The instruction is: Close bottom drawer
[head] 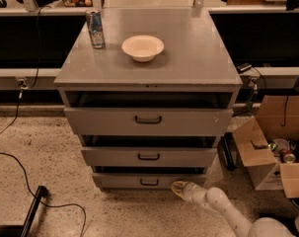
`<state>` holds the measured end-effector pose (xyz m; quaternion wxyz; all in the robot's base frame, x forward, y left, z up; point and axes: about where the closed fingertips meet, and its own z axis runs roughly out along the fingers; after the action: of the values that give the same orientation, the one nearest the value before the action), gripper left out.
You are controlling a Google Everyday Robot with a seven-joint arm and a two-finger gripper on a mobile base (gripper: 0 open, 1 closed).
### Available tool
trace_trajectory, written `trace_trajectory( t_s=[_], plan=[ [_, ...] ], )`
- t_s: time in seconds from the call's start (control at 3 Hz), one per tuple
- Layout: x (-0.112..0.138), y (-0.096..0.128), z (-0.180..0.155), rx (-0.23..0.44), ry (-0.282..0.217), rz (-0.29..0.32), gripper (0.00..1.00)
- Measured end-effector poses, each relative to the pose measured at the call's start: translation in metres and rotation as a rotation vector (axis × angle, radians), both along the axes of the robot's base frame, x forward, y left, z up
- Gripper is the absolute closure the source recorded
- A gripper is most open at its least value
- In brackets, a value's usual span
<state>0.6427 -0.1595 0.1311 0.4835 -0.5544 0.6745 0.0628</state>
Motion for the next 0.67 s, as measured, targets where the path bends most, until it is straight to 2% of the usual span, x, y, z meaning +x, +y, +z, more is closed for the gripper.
trace_trajectory(
  t_s=[0.33,0.67],
  plan=[
    [0.0031,0.001,-0.0002,-0.006,-0.026,0.037,1.0],
    [-0.0005,0.0067,-0.0014,0.019,-0.027,0.081,1.0]
  ],
)
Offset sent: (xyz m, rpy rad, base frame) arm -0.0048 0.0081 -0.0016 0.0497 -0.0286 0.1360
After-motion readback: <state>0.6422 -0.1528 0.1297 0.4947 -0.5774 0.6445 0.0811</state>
